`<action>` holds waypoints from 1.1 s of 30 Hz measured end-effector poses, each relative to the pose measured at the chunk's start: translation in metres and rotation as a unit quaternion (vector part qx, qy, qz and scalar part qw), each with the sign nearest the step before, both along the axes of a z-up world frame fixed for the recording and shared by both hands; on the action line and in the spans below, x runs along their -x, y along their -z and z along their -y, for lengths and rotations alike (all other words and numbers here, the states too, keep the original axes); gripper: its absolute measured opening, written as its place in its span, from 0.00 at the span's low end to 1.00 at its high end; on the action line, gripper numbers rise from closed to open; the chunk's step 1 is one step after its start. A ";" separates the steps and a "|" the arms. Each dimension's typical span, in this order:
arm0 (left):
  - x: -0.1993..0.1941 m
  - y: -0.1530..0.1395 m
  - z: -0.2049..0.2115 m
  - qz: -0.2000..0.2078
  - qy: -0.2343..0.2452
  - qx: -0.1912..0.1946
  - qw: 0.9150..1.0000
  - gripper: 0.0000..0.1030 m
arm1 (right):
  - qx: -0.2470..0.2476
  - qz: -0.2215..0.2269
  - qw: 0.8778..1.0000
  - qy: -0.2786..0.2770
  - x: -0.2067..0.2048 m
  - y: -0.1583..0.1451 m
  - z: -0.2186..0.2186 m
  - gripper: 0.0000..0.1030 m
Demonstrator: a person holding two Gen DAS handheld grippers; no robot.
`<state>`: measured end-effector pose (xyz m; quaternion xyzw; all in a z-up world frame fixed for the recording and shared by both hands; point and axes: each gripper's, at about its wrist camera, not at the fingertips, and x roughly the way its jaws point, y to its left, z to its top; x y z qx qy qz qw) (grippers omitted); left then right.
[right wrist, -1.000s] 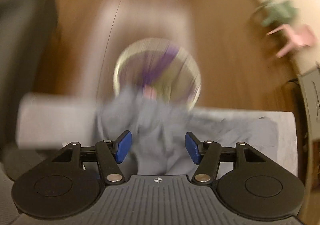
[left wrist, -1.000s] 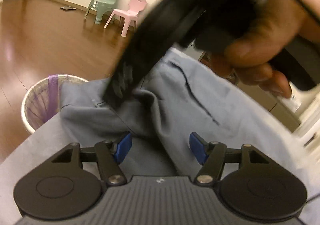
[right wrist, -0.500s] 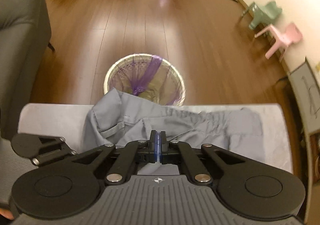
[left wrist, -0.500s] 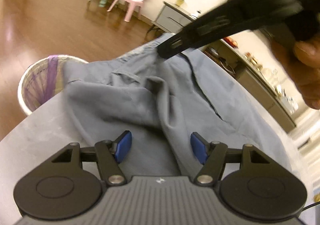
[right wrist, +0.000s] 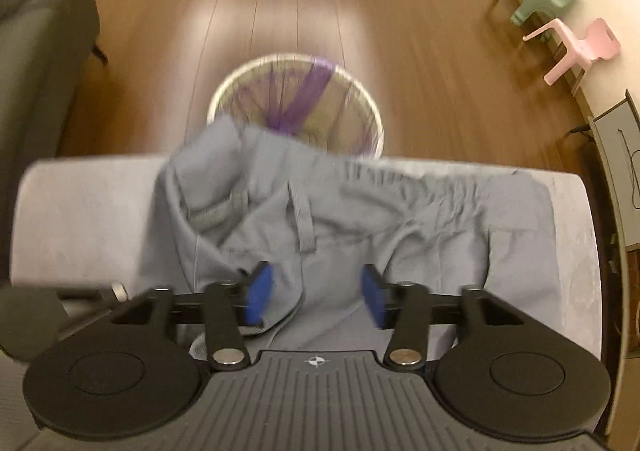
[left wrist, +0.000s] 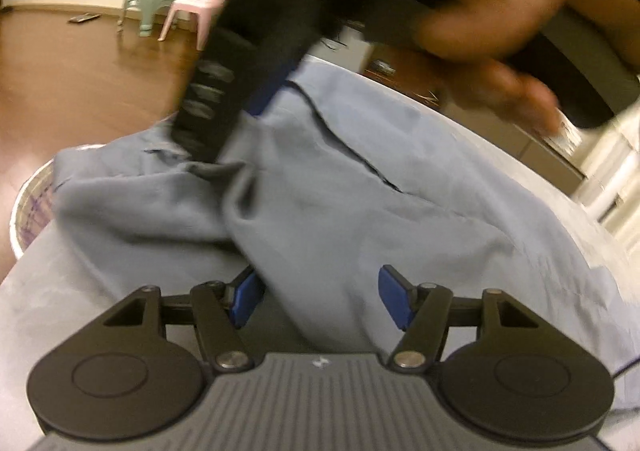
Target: Fold clothes
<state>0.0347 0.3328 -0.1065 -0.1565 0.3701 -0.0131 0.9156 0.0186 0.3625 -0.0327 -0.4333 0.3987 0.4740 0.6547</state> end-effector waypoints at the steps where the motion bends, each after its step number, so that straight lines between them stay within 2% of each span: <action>1: -0.001 0.000 0.003 0.000 0.007 -0.005 1.000 0.61 | -0.003 0.001 1.000 0.002 -0.002 -0.003 -0.001 0.59; 4: -0.003 0.001 0.007 -0.001 0.013 -0.008 1.000 0.61 | -0.027 0.016 0.999 0.035 -0.011 -0.004 -0.013 0.59; 7: -0.003 0.006 0.003 -0.003 0.010 -0.003 1.000 0.61 | -0.016 0.012 1.000 0.022 -0.011 0.016 -0.026 0.59; 9: -0.002 0.008 -0.001 -0.005 0.006 0.001 1.000 0.60 | -0.009 0.014 1.000 0.015 -0.012 0.029 -0.028 0.49; 10: -0.001 0.009 -0.004 -0.005 0.004 0.004 1.000 0.60 | -0.027 0.015 0.999 0.022 -0.014 0.020 -0.022 0.01; 13: 0.005 0.005 -0.017 0.010 -0.015 0.025 1.000 0.62 | -0.079 0.021 0.996 0.040 -0.020 -0.007 -0.003 0.00; 16: 0.017 -0.001 -0.043 0.039 -0.055 0.073 0.995 0.63 | -0.131 0.026 0.989 0.059 -0.026 -0.034 0.017 0.00; 19: 0.030 0.001 -0.083 0.068 -0.120 0.160 0.977 0.63 | -0.183 0.031 0.980 0.078 -0.032 -0.061 0.036 0.00; 21: 0.037 0.009 -0.105 0.076 -0.164 0.218 0.959 0.63 | -0.206 0.028 0.974 0.089 -0.036 -0.070 0.046 0.00; 22: 0.037 0.014 -0.114 0.073 -0.190 0.234 0.951 0.61 | -0.216 0.018 0.971 0.096 -0.037 -0.071 0.050 0.00; 25: 0.028 0.018 -0.142 0.059 -0.232 0.248 0.939 0.59 | -0.251 -0.026 0.961 0.111 -0.035 -0.072 0.054 0.00; 28: 0.026 0.025 -0.156 0.057 -0.247 0.262 0.931 0.56 | -0.277 -0.067 0.950 0.126 -0.033 -0.069 0.053 0.00; 30: 0.037 0.028 -0.164 0.072 -0.263 0.296 0.915 0.56 | -0.287 -0.104 0.941 0.145 -0.031 -0.060 0.050 0.00; 32: 0.041 0.026 -0.168 0.092 -0.265 0.311 0.908 0.58 | -0.282 -0.129 0.936 0.163 -0.036 -0.047 0.053 0.03; 33: 0.042 0.025 -0.170 0.101 -0.261 0.319 0.906 0.63 | -0.280 -0.142 0.934 0.172 -0.039 -0.041 0.054 0.07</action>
